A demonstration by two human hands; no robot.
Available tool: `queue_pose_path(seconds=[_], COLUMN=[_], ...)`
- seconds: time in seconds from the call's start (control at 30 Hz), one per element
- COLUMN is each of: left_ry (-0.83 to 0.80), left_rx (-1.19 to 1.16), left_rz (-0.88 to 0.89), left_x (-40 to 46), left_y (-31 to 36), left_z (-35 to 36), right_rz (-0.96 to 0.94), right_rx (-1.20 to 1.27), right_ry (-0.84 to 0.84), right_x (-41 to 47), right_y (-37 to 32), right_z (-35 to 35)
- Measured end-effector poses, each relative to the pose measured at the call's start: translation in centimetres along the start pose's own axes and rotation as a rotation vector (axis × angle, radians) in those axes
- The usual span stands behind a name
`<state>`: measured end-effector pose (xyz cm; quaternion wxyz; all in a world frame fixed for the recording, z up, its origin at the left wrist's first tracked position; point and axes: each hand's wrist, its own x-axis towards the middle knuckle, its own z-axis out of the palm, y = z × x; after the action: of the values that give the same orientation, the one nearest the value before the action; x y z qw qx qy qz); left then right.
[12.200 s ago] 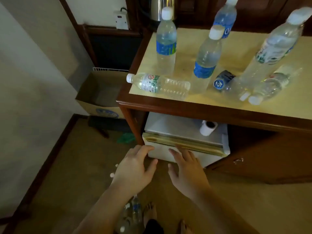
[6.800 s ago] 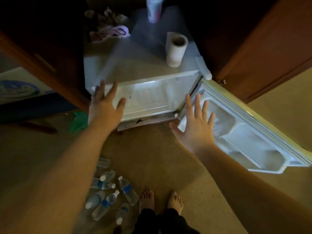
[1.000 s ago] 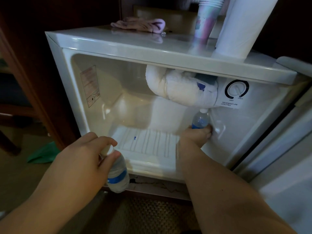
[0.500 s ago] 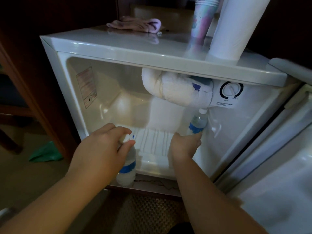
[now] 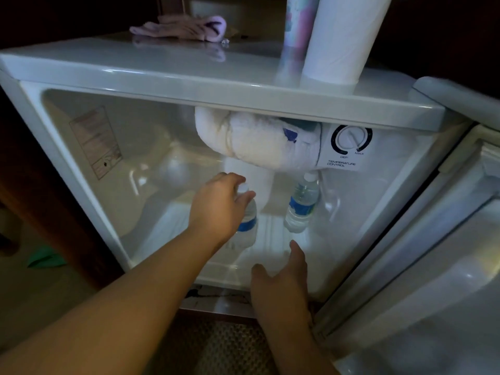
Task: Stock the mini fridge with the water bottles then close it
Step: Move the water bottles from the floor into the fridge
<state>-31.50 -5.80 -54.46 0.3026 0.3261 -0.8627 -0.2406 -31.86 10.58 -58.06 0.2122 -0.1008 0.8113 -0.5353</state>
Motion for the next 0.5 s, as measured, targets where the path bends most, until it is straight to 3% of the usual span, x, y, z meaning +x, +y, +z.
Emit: queue_pose_path(seconds=[0.33, 0.5], left_ry=[-0.025, -0.020], left_rx=[0.061, -0.124], left_rz=[0.069, -0.047], left_x=[3.9, 4.8], left_y=[3.0, 3.6], left_z=[4.8, 6.5], right_rz=[-0.205, -0.192], right_rx=[-0.368, -0.447], right_ry=[-0.072, -0.157], right_x=[-1.4, -1.9], right_y=[0.0, -0.4], right_z=[-1.6, -2.6])
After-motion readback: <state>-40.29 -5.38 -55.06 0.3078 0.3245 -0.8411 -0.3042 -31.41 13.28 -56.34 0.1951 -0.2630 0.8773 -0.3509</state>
